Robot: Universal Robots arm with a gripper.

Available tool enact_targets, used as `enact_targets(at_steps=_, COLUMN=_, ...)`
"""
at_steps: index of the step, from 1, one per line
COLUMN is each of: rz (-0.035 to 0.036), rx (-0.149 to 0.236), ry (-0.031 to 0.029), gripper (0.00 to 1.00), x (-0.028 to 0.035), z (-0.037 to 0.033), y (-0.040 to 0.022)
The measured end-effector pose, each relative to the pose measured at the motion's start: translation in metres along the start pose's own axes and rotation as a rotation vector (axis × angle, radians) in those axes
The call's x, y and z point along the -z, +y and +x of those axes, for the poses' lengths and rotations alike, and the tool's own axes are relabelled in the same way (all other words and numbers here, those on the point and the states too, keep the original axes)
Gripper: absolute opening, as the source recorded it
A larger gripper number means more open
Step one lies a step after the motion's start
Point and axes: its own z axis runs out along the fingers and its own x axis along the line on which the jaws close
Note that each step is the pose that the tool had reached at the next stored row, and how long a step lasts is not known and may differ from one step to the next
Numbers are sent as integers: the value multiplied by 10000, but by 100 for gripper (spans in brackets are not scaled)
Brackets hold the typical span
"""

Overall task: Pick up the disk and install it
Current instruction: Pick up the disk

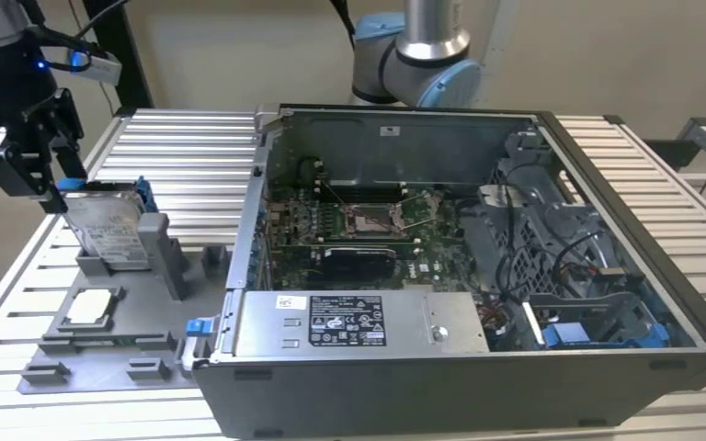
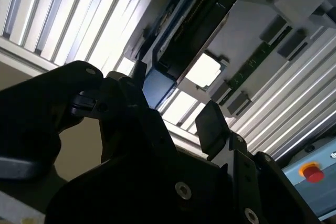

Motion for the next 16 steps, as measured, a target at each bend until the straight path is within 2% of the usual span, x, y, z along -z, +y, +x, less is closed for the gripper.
enact_targets(at_steps=8, rz=1, rx=-2, ry=3, gripper=100, x=-144, z=-19, y=1)
enact_targets(at_steps=12, rz=3, rx=-1, ry=2, gripper=100, x=-215, z=-75, y=-1)
enact_targets(at_steps=16, rz=2, rx=0, ry=0, gripper=100, x=-268, z=-178, y=-3)
